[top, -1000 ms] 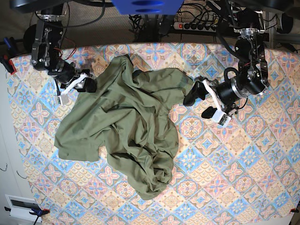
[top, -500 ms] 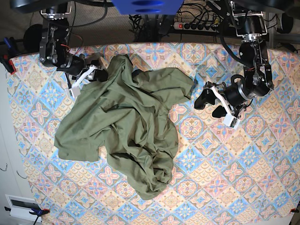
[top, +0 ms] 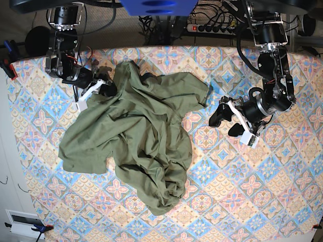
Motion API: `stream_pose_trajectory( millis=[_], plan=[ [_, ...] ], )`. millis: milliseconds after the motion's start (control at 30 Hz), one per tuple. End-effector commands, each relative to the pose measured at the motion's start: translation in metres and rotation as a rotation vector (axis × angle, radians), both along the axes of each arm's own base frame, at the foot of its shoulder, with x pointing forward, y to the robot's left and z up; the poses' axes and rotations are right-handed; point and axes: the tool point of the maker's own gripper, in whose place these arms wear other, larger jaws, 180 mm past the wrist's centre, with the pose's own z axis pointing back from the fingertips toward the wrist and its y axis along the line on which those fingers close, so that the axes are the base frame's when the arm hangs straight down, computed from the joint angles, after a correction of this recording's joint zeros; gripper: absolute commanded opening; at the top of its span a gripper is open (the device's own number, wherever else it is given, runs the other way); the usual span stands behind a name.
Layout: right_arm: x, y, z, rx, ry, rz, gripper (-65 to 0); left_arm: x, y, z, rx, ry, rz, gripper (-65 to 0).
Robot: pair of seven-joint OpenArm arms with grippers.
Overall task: Layout the t-shirt on the table in an organized manner, then fold the t-shirt properly
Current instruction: 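Release the fabric and reposition both grippers at the shirt edges, then grasp a shirt corner with each gripper, left gripper reaching across the heap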
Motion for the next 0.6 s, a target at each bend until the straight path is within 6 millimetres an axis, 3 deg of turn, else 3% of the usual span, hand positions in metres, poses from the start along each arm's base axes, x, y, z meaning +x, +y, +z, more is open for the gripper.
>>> stream_pose_trajectory(
  millis=[0, 133, 367, 467, 567],
  plan=[
    [0.003, -0.015, 0.002, -0.034, -0.01, -0.011, -61.7, 0.011, 0.0, 0.017, -0.015, -0.058, 0.001, -17.5],
    [0.007, -0.046, 0.01, -0.057, -0.046, -0.08, -63.8, 0.017, -0.001, 0.009, -0.05, -0.031, 0.022, -17.5],
    [0.012, -0.122, 0.032, -0.189, -0.083, -0.168, -64.1, 0.028, -0.01, -0.01, -0.103, 0.031, 0.045, -17.5],
    [0.028, -0.143, 0.049, -0.23, -0.125, -0.182, -64.2, 0.039, -0.021, -0.01, -0.09, 0.024, 0.051, -17.5],
    [0.041, -0.166, 0.051, -0.276, -0.112, -0.2, -64.2, 0.054, -0.036, -0.013, -0.093, 0.034, 0.055, -17.5]
  ],
)
